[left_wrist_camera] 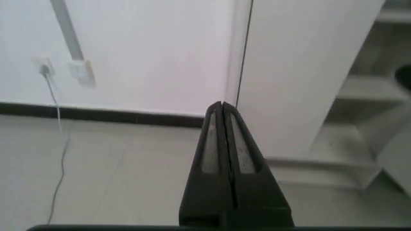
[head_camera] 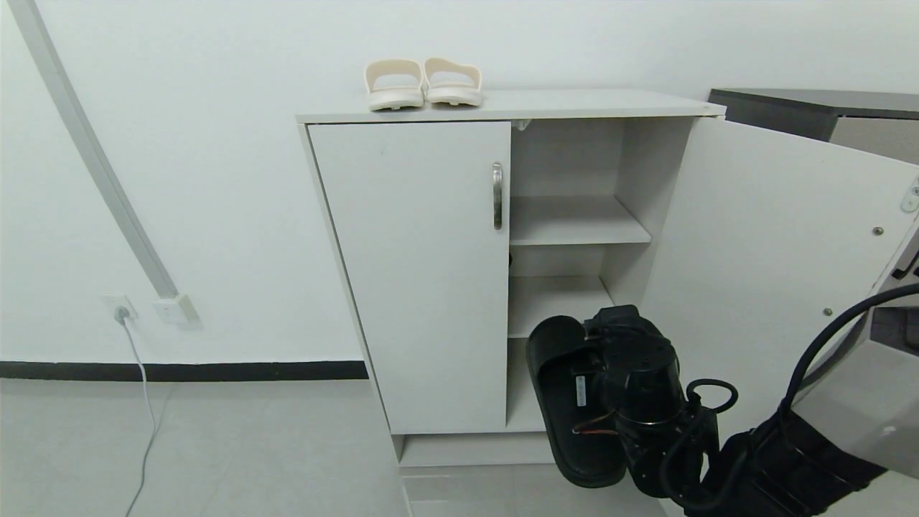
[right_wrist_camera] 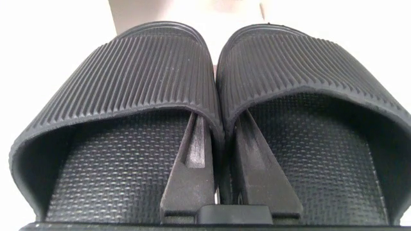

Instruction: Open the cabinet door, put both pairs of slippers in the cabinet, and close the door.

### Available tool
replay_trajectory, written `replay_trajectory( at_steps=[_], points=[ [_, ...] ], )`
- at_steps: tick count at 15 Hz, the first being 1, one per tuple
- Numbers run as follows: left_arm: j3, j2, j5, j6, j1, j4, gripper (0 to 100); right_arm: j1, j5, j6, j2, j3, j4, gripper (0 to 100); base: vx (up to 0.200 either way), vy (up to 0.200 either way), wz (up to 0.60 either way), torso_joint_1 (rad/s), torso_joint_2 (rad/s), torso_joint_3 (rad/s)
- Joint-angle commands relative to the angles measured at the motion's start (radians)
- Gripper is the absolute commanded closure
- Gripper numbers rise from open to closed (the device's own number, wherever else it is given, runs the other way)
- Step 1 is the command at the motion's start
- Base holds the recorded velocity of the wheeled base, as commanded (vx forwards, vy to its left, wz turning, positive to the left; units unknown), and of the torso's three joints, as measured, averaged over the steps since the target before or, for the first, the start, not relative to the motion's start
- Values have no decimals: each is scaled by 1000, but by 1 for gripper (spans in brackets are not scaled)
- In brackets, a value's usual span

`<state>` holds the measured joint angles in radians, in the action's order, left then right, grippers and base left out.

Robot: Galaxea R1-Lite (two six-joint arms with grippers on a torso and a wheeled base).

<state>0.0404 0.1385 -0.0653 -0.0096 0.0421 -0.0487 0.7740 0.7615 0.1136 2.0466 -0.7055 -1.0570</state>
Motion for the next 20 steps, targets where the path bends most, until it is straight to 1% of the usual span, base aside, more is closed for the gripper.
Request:
replay_trajectory(
  at_steps=[1,2,4,5,7,9,15,17,20],
  points=[
    [-34,-139,58,42,-42,67,100,13,4,-3,-8,17,-1,100,0,0,0,0,0,0],
    [-37,-139,68,54,-41,55,100,22,2,-6,-22,18,-1,100,0,0,0,0,0,0],
    [-40,-139,125,65,-41,52,100,33,2,-8,-25,9,-1,100,0,0,0,0,0,0],
    [-40,-139,125,66,-41,50,100,34,2,-8,-25,1,-1,100,0,0,0,0,0,0],
    [-39,-139,122,36,-41,52,100,31,6,-8,-23,-65,9,100,0,0,0,0,0,0],
    [-40,-139,125,46,-41,52,100,27,42,-6,-26,-109,38,100,0,0,0,0,0,0],
    [-39,-139,124,39,-42,52,100,22,47,-5,-22,-115,58,100,0,-200,0,2,0,1],
    [-39,-139,124,19,-42,52,100,22,48,-3,-14,-111,57,100,0,-200,0,0,5,-2],
    [-39,-139,124,19,-41,52,100,27,47,0,0,-111,57,100,0,0,0,0,0,0]
  ],
)
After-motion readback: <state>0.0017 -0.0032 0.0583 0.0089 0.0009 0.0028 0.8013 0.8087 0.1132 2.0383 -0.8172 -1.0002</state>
